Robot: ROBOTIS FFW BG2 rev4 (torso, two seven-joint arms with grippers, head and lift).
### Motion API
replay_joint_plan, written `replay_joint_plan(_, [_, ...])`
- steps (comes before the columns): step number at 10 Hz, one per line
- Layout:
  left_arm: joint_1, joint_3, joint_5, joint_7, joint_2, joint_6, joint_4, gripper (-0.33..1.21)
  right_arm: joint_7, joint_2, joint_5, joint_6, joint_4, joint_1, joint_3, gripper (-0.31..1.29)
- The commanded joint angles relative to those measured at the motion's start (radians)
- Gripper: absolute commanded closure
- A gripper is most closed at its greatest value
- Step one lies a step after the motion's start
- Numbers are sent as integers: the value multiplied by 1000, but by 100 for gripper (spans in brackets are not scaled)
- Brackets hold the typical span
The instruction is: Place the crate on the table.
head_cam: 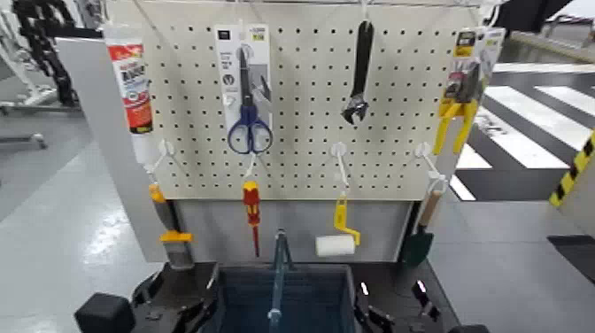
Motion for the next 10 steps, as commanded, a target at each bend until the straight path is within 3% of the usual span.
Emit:
replay_joint_plan(1, [41,-15,-77,55,-9,-85,13,23,0,-3,1,1,0,0,-2,15])
replay_joint_plan(4, [64,-26,-90,123,-9,-129,13,23,2,-3,1,2,-2,0,-3,15])
replay_joint_plan(10, [66,-32,-97,141,-9,-143,17,23,2,0,3,5,-6,3,-6,15])
